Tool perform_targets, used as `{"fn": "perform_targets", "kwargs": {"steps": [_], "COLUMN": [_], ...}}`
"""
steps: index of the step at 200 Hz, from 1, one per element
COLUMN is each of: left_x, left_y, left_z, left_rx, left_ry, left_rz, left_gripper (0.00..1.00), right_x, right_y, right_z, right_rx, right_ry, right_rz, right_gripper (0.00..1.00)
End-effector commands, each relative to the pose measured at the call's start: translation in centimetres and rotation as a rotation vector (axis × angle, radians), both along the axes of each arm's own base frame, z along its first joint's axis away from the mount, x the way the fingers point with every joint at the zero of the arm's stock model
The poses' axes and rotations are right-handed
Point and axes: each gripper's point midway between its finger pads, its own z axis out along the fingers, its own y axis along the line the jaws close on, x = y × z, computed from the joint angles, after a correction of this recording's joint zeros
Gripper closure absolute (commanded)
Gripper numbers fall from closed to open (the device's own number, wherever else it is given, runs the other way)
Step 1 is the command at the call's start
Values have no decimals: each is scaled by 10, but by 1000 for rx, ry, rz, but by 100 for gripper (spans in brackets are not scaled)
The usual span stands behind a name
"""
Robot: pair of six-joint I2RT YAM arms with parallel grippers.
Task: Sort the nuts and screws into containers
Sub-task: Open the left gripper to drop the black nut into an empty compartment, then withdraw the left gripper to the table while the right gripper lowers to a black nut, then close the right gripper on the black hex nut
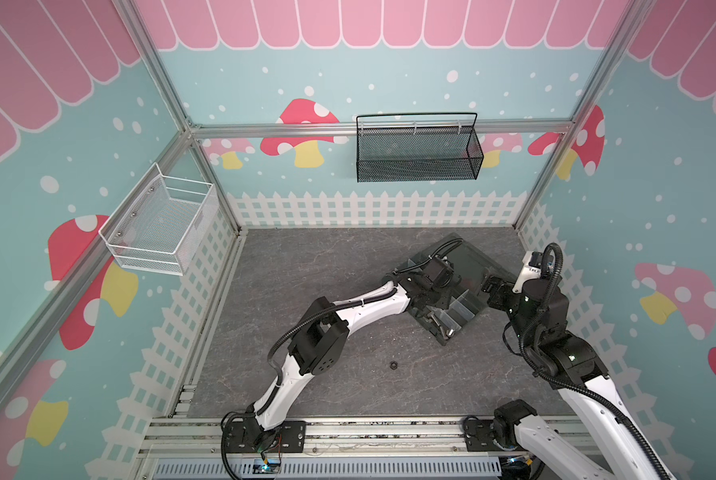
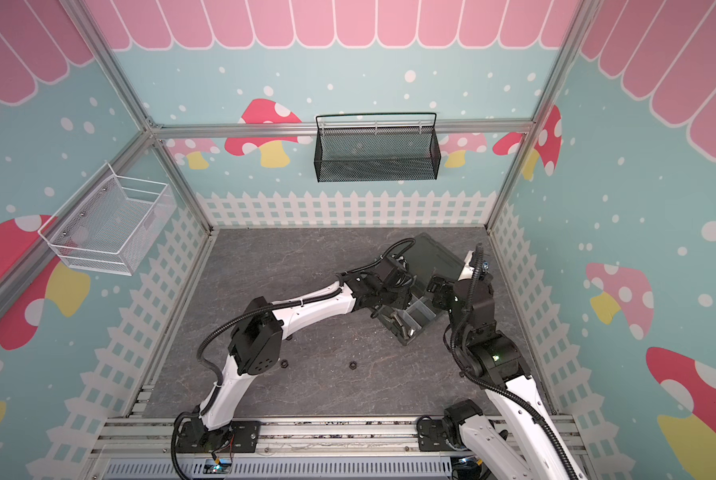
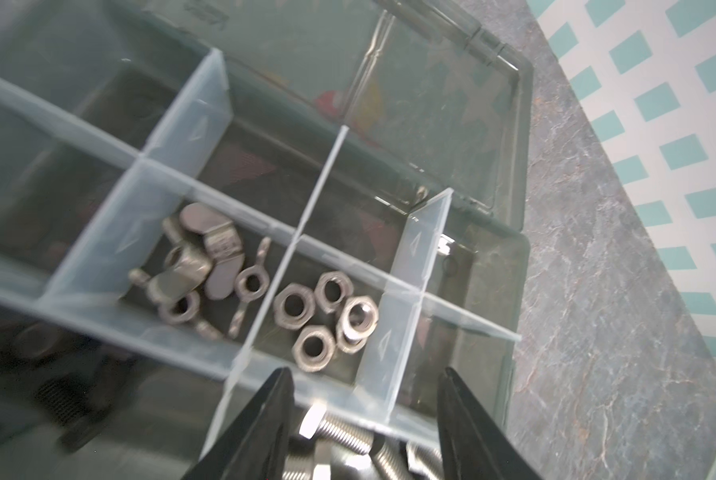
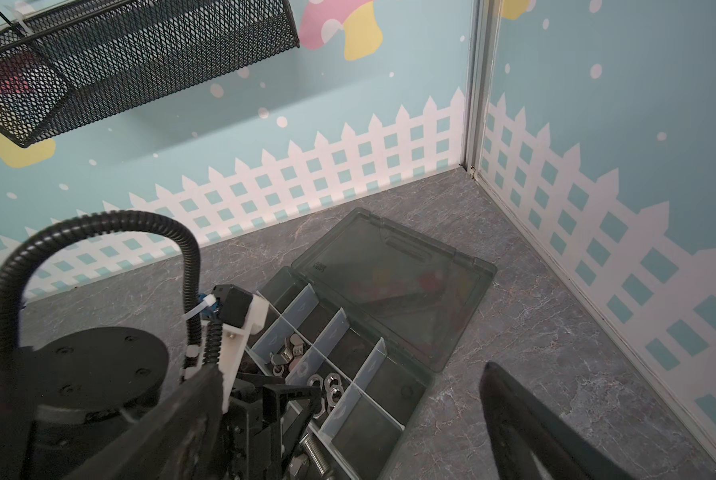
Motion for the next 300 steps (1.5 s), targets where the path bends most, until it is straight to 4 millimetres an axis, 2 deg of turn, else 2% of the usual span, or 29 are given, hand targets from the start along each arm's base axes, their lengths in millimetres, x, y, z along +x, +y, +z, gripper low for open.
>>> {"fn": "perform_targets", "kwargs": {"steps": [1, 39, 65, 92, 128, 163, 176, 194, 221, 240, 276, 300], "left_x": [1, -17, -32, -43, -56, -67, -73, -80, -88, -94, -99, -99], "left_y": [28, 88, 134, 188, 257, 325, 348, 375, 403, 415, 423, 424], "left_z": [48, 57, 55, 48, 35, 26, 21, 15, 5, 0, -3, -4], "left_rx": [-30, -43, -44, -19, -27, -28, -47, -87, -136, -170, -201, -199], "left_ry": [-85, -107, -124, -136, -121, -132, -134, -128, -103, -83, -80, -75], "left_rz": [76, 195, 299, 423, 582, 774, 853, 941, 1024, 1066, 1093, 1092], "left_gripper": [38, 19, 1, 0, 0, 0, 0, 1, 2, 2, 3, 3], "right_x": [2, 10, 23, 32, 26, 2, -10, -29, -57, -74, -96, -101], "right_y": [2, 17, 39, 70, 121, 164, 177, 195, 215, 227, 243, 250], "right_z": [11, 3, -19, -57, -108, -163, -181, -201, -228, -244, -267, -279], "right_rx": [7, 19, 49, 72, 7, -44, -57, -73, -117, -155, -199, -238], "right_ry": [-30, 8, 90, 200, 374, 575, 643, 730, 849, 923, 1014, 1050], "right_rz": [11, 80, 164, 247, 333, 447, 488, 551, 630, 680, 761, 790], "right_gripper": [3, 2, 3, 3, 3, 3, 0, 5, 15, 20, 27, 33]}}
